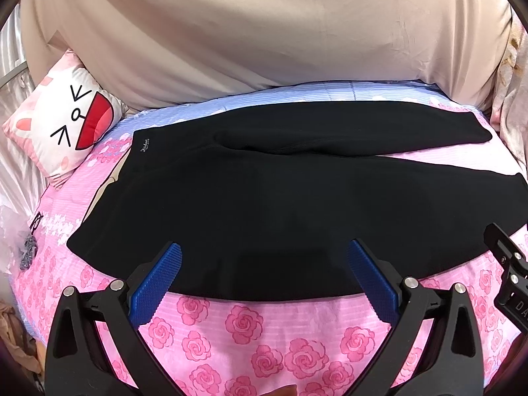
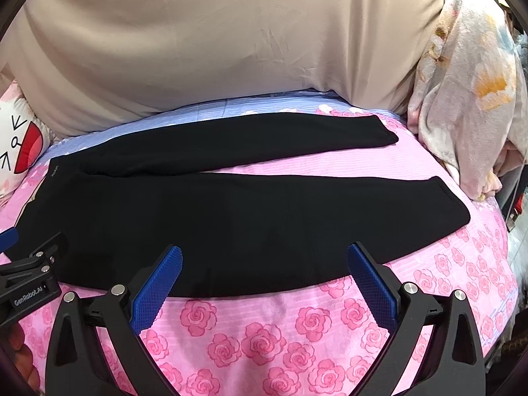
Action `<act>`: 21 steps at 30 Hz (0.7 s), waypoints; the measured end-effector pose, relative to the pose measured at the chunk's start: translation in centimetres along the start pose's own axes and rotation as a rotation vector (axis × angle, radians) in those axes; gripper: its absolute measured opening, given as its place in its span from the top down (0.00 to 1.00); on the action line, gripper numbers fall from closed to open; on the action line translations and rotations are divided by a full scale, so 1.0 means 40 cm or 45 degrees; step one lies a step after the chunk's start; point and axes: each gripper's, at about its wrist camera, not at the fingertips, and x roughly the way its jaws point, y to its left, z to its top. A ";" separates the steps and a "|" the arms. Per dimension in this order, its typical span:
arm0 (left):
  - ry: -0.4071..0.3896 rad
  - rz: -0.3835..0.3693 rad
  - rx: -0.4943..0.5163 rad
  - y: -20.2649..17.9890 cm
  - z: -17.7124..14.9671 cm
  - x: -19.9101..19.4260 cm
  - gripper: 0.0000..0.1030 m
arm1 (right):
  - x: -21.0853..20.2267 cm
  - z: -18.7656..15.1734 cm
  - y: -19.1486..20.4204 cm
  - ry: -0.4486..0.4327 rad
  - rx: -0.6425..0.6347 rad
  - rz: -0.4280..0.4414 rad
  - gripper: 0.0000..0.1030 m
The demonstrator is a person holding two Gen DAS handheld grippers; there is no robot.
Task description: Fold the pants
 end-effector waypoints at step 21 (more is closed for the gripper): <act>0.049 0.147 -0.213 0.360 0.267 0.302 0.04 | 0.566 0.504 -0.622 0.178 0.253 -0.096 0.06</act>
